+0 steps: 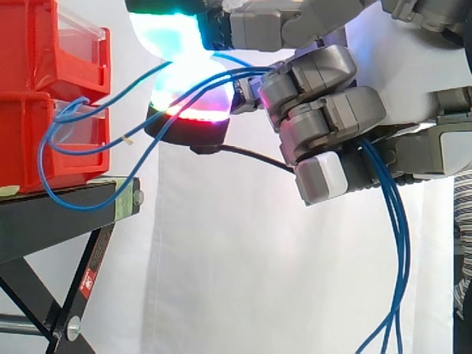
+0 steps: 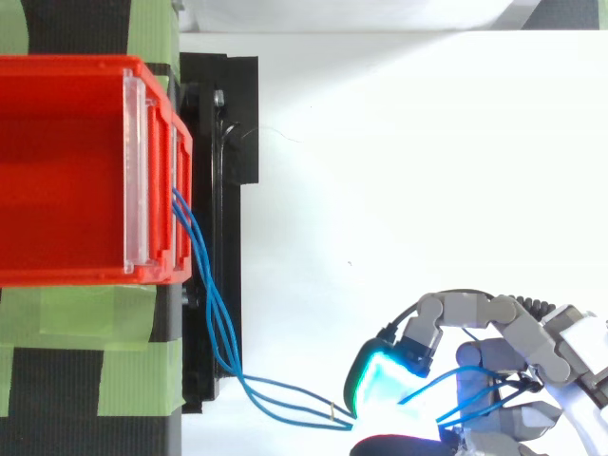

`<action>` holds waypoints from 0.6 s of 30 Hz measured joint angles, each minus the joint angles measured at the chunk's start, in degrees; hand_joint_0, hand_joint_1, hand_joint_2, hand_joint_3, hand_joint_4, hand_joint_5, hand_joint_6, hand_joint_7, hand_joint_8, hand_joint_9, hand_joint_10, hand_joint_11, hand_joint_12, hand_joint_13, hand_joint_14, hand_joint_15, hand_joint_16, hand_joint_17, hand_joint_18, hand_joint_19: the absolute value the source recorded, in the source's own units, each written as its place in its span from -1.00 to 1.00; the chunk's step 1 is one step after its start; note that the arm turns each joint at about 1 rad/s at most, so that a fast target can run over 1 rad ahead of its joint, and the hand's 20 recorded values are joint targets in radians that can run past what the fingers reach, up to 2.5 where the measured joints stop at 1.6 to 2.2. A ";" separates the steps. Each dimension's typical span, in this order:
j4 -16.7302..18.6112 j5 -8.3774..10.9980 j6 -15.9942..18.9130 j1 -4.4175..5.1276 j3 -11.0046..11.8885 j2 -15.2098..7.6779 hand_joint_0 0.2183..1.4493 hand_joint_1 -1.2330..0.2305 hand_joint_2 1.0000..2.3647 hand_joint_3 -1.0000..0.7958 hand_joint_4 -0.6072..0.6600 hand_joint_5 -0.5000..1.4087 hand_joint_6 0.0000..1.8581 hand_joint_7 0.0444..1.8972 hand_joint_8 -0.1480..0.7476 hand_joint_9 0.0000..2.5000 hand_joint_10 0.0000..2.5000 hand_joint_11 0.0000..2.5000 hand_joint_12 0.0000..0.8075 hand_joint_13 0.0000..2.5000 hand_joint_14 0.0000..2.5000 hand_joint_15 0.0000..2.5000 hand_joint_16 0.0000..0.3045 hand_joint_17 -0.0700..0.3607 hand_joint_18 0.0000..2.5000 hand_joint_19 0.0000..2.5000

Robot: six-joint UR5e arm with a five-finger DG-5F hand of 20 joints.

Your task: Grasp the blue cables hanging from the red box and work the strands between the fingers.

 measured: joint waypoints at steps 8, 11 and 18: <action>-0.01 0.00 0.00 0.01 0.00 0.00 0.07 -0.16 -0.97 -0.36 0.29 -0.33 0.23 0.28 0.19 -0.21 1.00 1.00 0.04 -0.14 1.00 0.31 -0.70 -0.19 0.17 -0.05; 0.00 0.00 0.00 0.00 0.00 0.00 0.08 -0.16 -0.97 -0.36 0.28 -0.34 0.26 0.28 0.19 -0.21 1.00 1.00 0.04 -0.14 1.00 0.31 -0.70 -0.19 0.17 -0.05; -0.01 0.00 0.00 0.00 0.00 0.00 0.08 -0.15 -0.97 -0.35 0.27 -0.37 0.32 0.27 0.19 -0.21 1.00 1.00 0.04 -0.14 1.00 0.31 -0.70 -0.19 0.17 -0.05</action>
